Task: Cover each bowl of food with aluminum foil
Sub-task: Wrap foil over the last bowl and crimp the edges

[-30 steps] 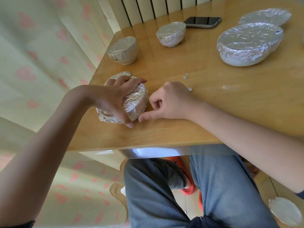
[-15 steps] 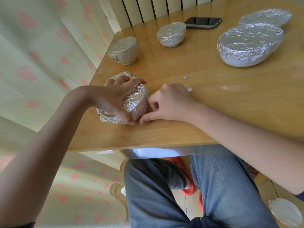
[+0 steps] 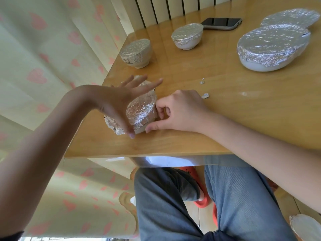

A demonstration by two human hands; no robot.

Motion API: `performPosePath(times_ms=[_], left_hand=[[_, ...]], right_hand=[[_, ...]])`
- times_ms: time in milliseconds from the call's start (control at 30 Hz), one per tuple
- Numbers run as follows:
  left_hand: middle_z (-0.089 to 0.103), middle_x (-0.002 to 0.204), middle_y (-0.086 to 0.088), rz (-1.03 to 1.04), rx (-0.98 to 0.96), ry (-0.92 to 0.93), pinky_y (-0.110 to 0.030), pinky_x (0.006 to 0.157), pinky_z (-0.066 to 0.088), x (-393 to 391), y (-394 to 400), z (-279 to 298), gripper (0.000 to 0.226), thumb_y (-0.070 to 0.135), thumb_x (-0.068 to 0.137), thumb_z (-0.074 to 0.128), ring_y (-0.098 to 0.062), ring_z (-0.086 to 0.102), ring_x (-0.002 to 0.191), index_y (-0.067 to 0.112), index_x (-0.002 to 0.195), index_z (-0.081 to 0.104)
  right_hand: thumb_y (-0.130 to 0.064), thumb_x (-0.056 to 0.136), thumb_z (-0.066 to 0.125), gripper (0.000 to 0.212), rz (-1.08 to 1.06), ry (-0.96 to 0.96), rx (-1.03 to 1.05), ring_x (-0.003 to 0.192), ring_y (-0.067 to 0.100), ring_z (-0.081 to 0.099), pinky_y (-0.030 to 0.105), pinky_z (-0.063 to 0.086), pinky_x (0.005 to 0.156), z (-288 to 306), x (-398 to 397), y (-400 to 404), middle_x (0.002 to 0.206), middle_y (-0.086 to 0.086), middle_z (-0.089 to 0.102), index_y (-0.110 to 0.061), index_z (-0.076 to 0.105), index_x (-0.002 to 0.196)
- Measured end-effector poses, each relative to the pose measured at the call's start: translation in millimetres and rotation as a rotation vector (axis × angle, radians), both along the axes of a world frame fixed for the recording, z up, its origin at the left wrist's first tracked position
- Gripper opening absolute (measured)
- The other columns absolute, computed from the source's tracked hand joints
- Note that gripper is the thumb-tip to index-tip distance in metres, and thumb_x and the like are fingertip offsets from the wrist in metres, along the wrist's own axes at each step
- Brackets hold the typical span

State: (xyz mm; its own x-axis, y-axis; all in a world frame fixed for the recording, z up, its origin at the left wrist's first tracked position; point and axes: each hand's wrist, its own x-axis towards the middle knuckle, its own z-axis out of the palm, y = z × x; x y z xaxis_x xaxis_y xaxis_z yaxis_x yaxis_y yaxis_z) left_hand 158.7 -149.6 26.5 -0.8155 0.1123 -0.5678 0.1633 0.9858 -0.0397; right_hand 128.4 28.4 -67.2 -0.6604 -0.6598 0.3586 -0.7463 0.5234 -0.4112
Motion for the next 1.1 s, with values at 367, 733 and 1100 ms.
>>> performPosePath(times_ms=[367, 733, 1100], left_hand=[[0.008, 0.140, 0.026, -0.034, 0.034, 0.006, -0.053, 0.111, 0.030, -1, 5, -10, 0.109, 0.054, 0.038, 0.077, -0.012, 0.005, 0.142, 0.086, 0.106, -0.002], [0.002, 0.142, 0.027, -0.038, -0.022, 0.005, -0.053, 0.111, 0.031, -4, 4, -12, 0.117, 0.051, 0.047, 0.089, -0.010, 0.002, 0.140, 0.070, 0.124, 0.003], [0.015, 0.143, 0.017, 0.093, -0.093, 0.064, -0.048, 0.102, 0.036, -5, 11, -12, 0.113, 0.060, 0.045, 0.071, -0.024, 0.019, 0.136, 0.060, 0.136, 0.004]], right_hand=[[-0.086, 0.063, 0.050, 0.063, -0.087, 0.045, 0.008, 0.064, 0.013, 0.051, 0.027, 0.042, 0.064, 2, 15, -8, 0.058, -0.011, 0.049, -0.023, 0.053, 0.067], [-0.069, 0.046, 0.078, 0.058, -0.004, -0.409, -0.168, 0.043, 0.005, 0.041, 0.025, 0.031, 0.049, 1, -12, -11, 0.039, -0.011, 0.046, -0.015, 0.057, 0.049], [-0.068, 0.052, 0.073, 0.054, 0.128, -0.517, -0.122, 0.042, 0.004, 0.036, 0.027, 0.029, 0.052, 1, -29, -9, 0.041, -0.013, 0.046, -0.017, 0.056, 0.054]])
